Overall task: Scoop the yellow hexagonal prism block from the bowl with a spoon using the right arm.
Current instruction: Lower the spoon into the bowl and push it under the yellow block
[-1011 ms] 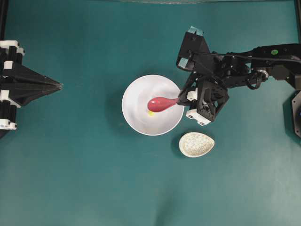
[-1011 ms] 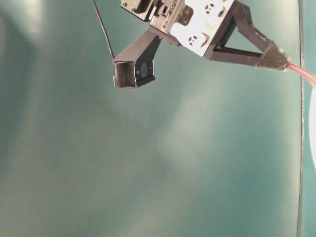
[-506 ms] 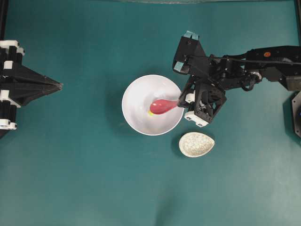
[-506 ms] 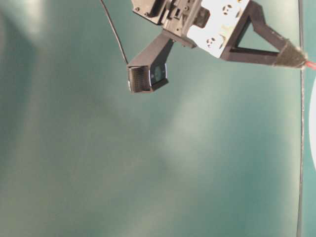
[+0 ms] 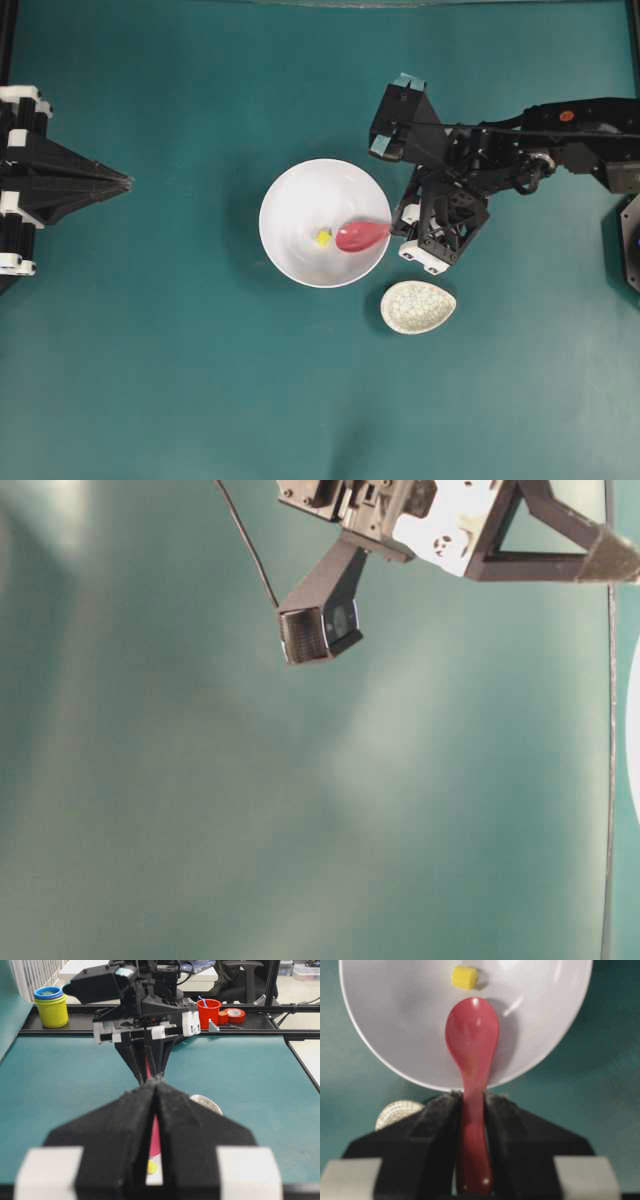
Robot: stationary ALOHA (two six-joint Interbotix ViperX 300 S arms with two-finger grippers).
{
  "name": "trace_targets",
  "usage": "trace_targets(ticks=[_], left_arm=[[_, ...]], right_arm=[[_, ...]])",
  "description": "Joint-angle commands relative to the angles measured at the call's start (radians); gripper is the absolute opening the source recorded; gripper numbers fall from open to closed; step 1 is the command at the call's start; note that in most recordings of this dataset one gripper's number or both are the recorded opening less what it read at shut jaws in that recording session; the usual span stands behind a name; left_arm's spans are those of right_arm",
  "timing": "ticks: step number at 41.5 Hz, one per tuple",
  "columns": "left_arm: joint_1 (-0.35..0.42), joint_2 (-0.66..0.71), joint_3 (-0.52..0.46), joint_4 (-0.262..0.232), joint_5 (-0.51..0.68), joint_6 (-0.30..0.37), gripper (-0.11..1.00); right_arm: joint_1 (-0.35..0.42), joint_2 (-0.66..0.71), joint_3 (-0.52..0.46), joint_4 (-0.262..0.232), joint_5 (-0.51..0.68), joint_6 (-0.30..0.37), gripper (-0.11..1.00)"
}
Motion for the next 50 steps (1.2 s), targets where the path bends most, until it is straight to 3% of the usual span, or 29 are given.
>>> trace_targets(ticks=[1, 21, 50], left_arm=[[0.002, 0.009, -0.009, 0.002, -0.011, 0.002, 0.00], [0.002, 0.009, -0.008, 0.002, -0.011, 0.002, 0.00], [0.000, 0.009, -0.009, 0.002, -0.012, 0.002, 0.00]], right_arm=[[-0.002, -0.005, -0.034, -0.002, -0.006, 0.002, 0.21], [-0.002, 0.063, -0.066, -0.002, -0.021, 0.002, 0.21], [-0.002, 0.098, -0.067, -0.006, -0.218, -0.002, 0.21]])
